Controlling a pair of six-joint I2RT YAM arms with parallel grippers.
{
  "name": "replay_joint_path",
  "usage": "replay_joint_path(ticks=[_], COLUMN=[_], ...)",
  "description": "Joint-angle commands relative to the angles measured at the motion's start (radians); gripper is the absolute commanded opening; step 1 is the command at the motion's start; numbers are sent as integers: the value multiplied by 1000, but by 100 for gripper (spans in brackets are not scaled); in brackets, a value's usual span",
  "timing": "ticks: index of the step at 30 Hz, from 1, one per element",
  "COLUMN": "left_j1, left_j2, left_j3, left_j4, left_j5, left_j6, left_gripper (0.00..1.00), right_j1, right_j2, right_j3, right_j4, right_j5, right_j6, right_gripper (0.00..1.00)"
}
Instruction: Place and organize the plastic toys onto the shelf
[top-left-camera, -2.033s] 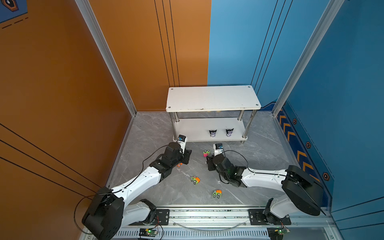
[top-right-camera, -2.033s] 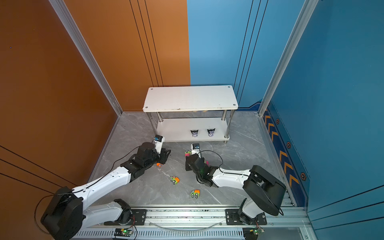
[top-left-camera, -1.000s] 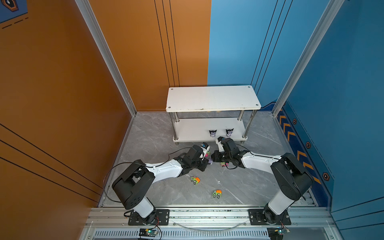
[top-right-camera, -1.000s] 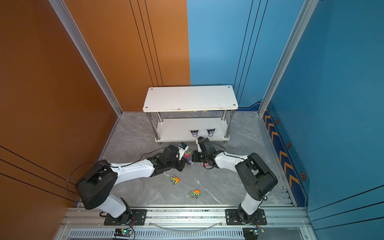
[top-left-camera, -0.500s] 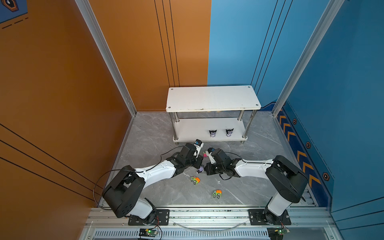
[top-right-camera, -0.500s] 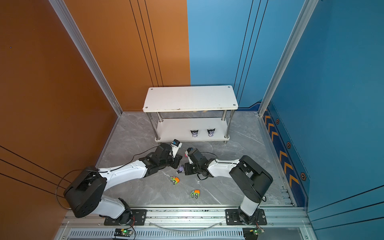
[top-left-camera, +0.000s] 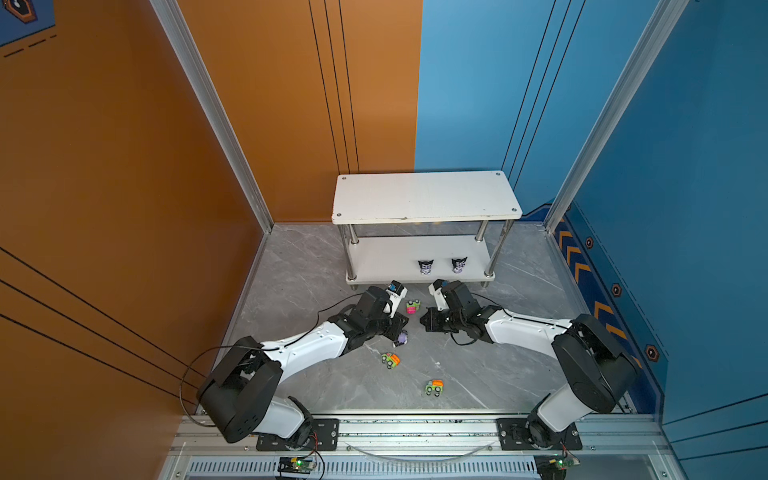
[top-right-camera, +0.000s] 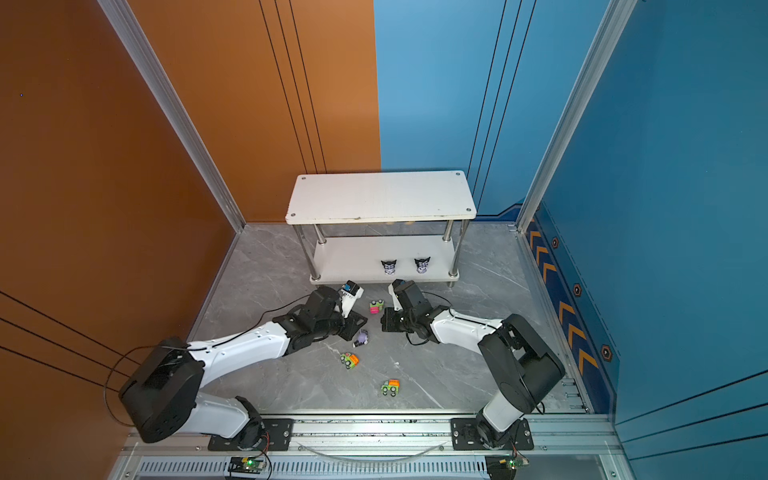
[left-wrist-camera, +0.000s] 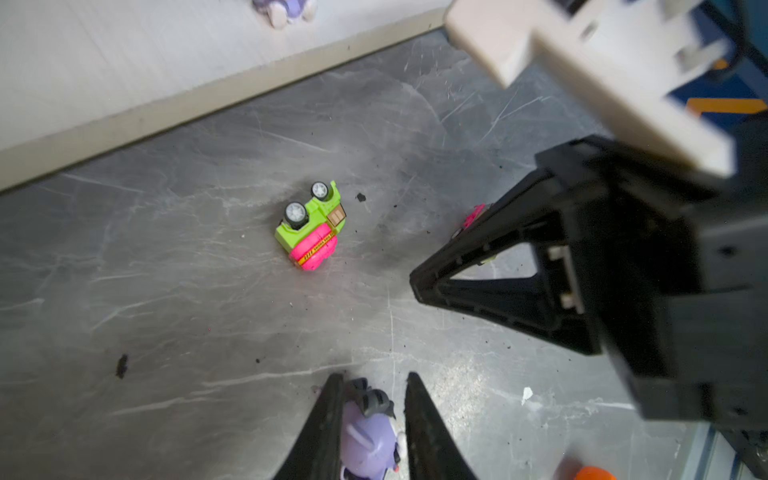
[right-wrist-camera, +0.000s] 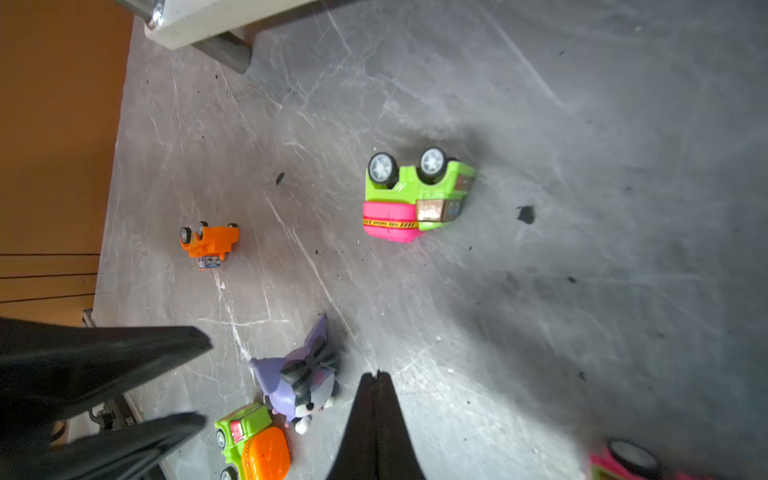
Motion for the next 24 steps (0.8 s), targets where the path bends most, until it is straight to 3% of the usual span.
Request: replay_joint_path(ticks=[1, 5, 11, 17, 20, 24], left_j1=[-5, -8, -20, -21, -23, -24], left_j2=[42, 89, 150, 142, 130, 113], left_j3=[53, 83, 118, 136, 138, 137], left_j4=[-121, -159, -168, -205, -214, -212], left_j5=[3, -11, 3, 13, 21, 23], left_j6=[-9, -31, -44, -31, -31, -31], left_gripper=[29, 32, 17, 13, 0, 0], right_j1=[-8, -21, -30, -37, -38, -38], right_j2=[-44, -49, -54, -53, -43, -34], right_j3=[2, -3, -9, -16, -11, -6], right_j4=[-48, -56, -61, -62, -57, -54], right_j5=[-3, 1, 3, 6, -1, -9], right_j6=[-3, -13, -20, -28, -28, -29], right_gripper=[0, 0, 0, 1, 1, 0])
